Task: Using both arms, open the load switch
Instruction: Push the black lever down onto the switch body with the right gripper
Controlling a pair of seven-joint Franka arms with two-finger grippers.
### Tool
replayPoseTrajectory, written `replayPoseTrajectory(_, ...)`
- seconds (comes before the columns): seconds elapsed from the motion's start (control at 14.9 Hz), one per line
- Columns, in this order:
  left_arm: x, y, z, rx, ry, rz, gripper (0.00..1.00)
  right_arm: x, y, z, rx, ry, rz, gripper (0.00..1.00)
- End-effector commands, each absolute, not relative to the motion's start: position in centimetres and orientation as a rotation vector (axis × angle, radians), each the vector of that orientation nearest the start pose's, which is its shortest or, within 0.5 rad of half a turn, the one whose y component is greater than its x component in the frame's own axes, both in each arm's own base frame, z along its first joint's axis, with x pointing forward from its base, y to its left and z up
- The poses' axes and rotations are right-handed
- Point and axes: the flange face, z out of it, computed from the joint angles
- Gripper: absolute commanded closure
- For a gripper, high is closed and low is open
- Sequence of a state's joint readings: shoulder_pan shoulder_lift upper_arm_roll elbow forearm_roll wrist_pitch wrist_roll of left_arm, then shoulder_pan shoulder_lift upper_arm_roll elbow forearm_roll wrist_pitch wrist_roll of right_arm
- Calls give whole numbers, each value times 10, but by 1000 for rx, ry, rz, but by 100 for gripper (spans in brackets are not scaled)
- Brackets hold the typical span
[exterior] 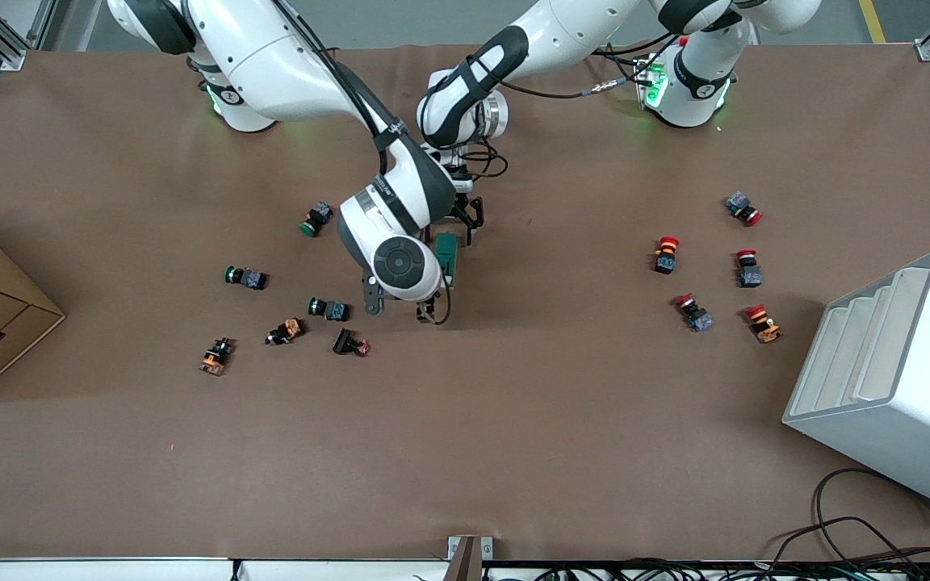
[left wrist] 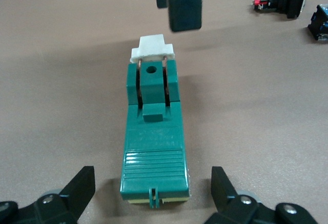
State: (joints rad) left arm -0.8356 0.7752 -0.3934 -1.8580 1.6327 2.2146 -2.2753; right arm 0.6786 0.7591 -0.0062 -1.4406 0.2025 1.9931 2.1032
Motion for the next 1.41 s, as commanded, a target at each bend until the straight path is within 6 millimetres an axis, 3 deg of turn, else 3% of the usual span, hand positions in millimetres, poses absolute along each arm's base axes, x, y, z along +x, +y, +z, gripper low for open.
replayPoseTrajectory(0.0, 242, -569, 109, -2865, 208, -1276, 0, 538, 456, 217, -2315, 2337, 400, 0)
replayPoseTrajectory(0.47, 241, -570, 109, -2866, 210, -1277, 0, 519, 469, 206, -2337, 2368, 533, 0)
replayPoseTrajectory(0.8, 243, -570, 111, -2866, 207, -1280, 0, 524, 466, 225, -2418, 2338, 596, 0)
replayPoseTrajectory(1.34, 245, -569, 112, -2866, 200, -1282, 0, 508, 471, 225, -2516, 2284, 720, 0)
